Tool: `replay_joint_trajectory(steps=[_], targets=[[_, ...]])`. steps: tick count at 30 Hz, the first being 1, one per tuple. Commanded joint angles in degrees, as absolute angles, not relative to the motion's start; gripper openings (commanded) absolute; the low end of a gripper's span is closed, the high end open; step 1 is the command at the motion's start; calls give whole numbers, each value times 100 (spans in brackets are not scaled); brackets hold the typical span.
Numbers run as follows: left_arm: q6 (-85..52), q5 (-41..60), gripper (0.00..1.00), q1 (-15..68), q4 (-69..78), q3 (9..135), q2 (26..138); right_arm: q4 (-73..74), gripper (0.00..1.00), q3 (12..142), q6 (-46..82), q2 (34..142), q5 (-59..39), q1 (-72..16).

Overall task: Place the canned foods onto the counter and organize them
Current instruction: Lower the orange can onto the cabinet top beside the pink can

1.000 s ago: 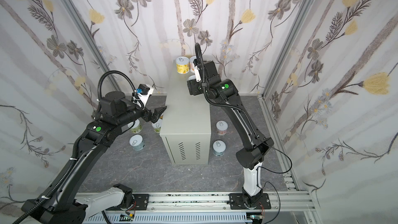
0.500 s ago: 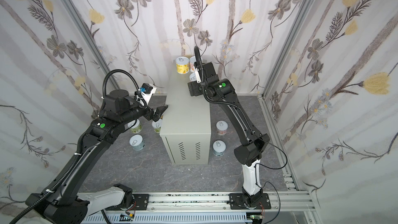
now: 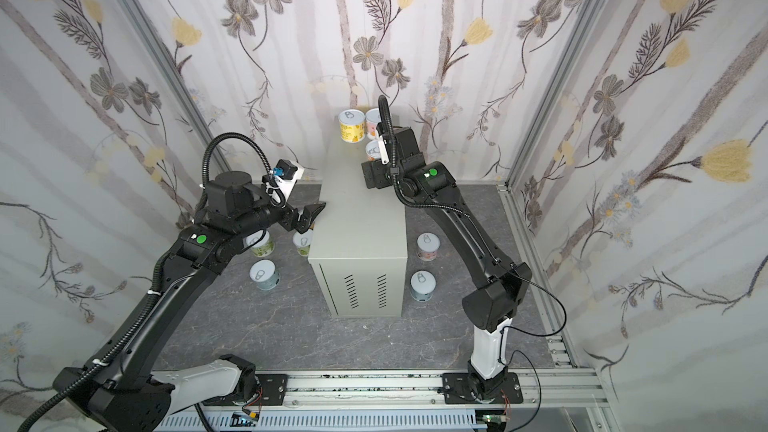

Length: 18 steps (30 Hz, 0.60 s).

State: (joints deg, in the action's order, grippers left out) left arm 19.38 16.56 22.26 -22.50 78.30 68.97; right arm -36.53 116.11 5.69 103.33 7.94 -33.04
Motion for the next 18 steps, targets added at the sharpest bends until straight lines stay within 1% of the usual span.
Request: replay_joint_trajectory(steps=[1, 3, 6, 11, 18], targets=[[2077, 1614, 100, 2228, -1939, 7763, 6917, -2492, 97, 10221, 680, 9648, 614, -3346], [2117, 1528, 100, 2224, -1744, 7625, 6924, -1461, 99, 9246, 758, 9198, 652, -3410], [2162, 1440, 100, 2198, -1605, 7513, 6987, -654, 99, 8470, 841, 8756, 743, -3471], [2188, 1432, 100, 2167, -1523, 7519, 7151, -63, 100, 8051, 632, 8613, 826, -3650], [2223, 1421, 100, 2120, -1538, 7651, 7420, 331, 99, 7970, 410, 8714, 1107, -3676]])
